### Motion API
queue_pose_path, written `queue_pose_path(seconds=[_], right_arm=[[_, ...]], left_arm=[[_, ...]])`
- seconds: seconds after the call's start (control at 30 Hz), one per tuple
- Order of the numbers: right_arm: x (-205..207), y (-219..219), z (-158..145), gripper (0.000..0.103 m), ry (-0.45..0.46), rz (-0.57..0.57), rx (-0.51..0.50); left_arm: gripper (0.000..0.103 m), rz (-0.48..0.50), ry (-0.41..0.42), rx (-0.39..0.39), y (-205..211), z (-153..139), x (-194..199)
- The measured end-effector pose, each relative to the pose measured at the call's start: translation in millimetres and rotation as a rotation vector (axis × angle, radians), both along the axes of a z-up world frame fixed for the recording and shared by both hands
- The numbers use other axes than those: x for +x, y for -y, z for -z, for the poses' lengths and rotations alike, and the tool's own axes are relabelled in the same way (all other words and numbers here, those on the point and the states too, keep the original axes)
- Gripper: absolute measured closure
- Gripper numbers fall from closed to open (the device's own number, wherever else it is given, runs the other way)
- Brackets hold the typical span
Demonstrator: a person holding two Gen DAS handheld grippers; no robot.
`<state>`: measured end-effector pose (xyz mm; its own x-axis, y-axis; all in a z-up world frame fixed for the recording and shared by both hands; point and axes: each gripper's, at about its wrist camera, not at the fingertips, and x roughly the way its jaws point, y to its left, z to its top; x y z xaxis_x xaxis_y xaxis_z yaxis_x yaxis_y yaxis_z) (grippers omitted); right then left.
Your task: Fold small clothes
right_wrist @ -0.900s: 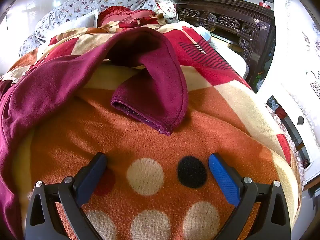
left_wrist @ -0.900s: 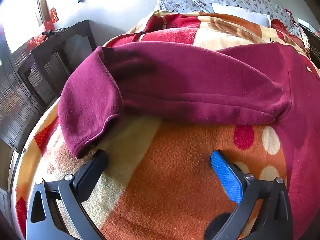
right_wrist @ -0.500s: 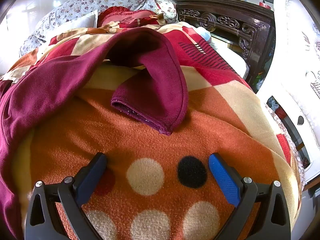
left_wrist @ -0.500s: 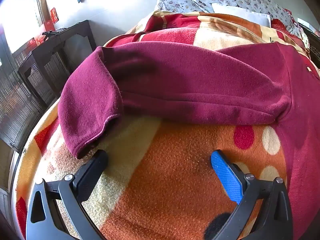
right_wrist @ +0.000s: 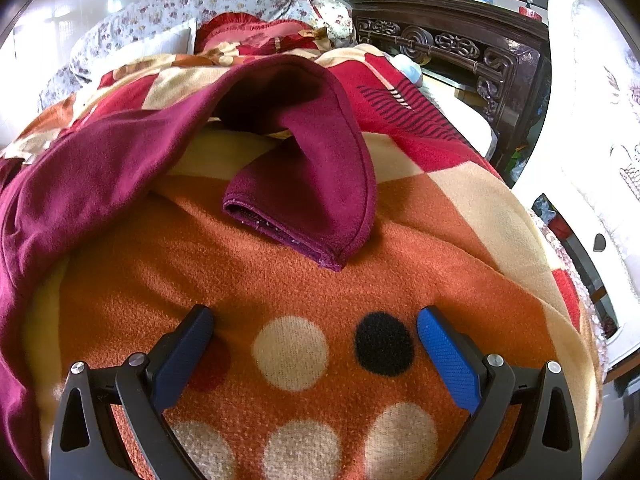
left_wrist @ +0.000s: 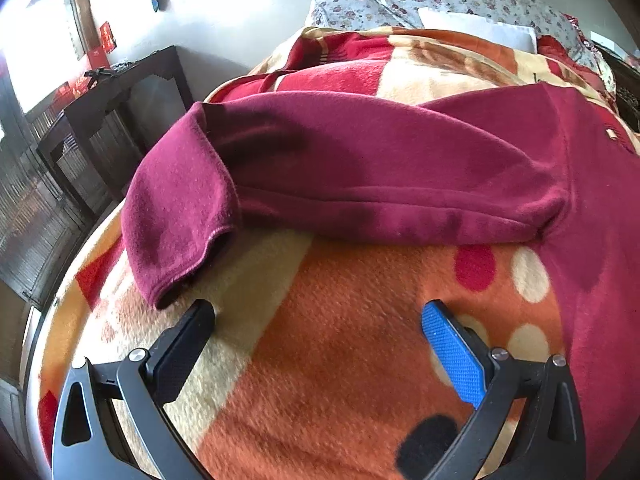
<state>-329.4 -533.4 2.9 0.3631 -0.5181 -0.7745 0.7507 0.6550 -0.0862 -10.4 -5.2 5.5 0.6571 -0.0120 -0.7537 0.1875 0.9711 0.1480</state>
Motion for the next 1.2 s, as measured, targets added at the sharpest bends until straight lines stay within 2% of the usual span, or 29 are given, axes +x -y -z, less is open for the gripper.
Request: queue_pose_path(seconds=[0.1,0.23,0.43,0.6,0.8,1.2], right_arm=[[-4.2,-11.7,-12.9,0.0,-0.022,0.058,0.033],[-17.7,-43.3,-34.0,0.0,0.053,0.054,0.06],[-17.0,-106.8,-80.0,0.0,0.125,-0.052,0.037],[-0.4,-159.4,-99.8,0.0,0.172,-0.158,0.042],[26.0,-213.5,-101.7,0.0,0.192,-0.285,0.035],[59.7,-256.3,-92.9,0.0,0.191,-0.324,0.042]], left_arm=[[0.0,0.019,0.022,-0.027,2.5,-9.1,-13.4],[0.0,0.037,0.048,-0.033,12.1,-23.2,-32.8],[0.0,0.074,0.06,-0.082,24.2,-48.3,-57.9],[0.0,0.107,0.051,-0.114,34.1,-61.9,-83.3],[0.0,0.153,0.064,-0.105,54.1,-73.7,-111.1],[0.0,0.23,0.05,-0.128,82.1,-76.3,-145.3]])
